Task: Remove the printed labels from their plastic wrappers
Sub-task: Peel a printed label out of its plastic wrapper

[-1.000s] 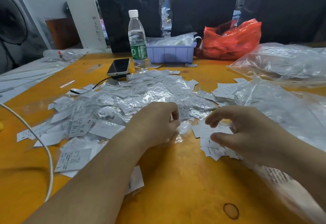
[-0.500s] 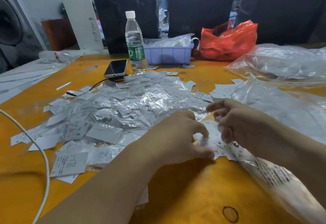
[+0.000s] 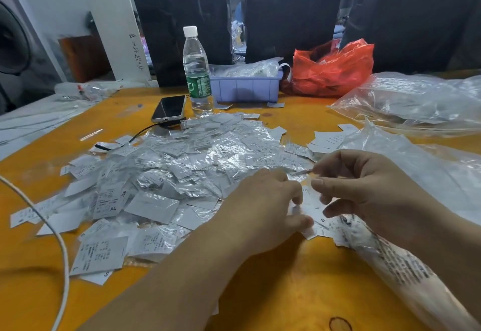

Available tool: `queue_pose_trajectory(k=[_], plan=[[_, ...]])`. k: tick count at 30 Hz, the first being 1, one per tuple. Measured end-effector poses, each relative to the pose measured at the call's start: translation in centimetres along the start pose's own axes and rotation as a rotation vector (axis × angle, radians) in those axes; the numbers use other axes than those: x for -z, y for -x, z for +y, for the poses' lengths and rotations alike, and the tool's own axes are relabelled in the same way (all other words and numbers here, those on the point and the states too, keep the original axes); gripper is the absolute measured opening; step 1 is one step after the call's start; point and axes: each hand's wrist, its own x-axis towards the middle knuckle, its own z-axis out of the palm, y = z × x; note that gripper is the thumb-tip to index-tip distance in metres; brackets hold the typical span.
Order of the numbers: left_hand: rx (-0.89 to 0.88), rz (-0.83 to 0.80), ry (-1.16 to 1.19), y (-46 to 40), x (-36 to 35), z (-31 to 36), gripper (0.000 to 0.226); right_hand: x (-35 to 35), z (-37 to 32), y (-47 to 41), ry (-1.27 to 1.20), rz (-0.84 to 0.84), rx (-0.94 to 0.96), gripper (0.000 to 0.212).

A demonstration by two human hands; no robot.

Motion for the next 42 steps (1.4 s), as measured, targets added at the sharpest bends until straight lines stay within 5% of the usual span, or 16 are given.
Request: queue_pose_trajectory(k=[4, 9, 24, 28, 32, 42], plan=[[0.072, -0.058, -0.035, -0.1, -0.3, -0.2, 0.057, 0.0, 0.0, -0.1, 0.009, -0.005, -0.025, 0.020], [0.082, -0.066, 0.063, -0.1, 0.1, -0.6, 0.048, -0.1, 0.2, -0.1, 0.040, -0.027, -0.033, 0.014], [0.070, 0.237, 0.577, 0.5, 1.4, 0.1, 0.004, 0.2, 0.4, -0.4, -0.041, -0.048, -0.088, 0.008], [0.107, 0.208, 0.792, 0.2, 1.6, 0.1, 0.028, 0.3, 0.0, -0.1, -0.056, -0.078, -0.094, 0.017], [0.170, 0.237, 0.984, -0.1, 1.8, -0.2, 0.016, 0.2, -0.3, 0.0, -0.090, -0.105, -0.089, 0.018], [0.178, 0.320, 0.967, 0.0, 1.8, -0.4, 0.012, 0.3, -0.3, 0.0, -0.123, -0.077, -0.062, 0.024]])
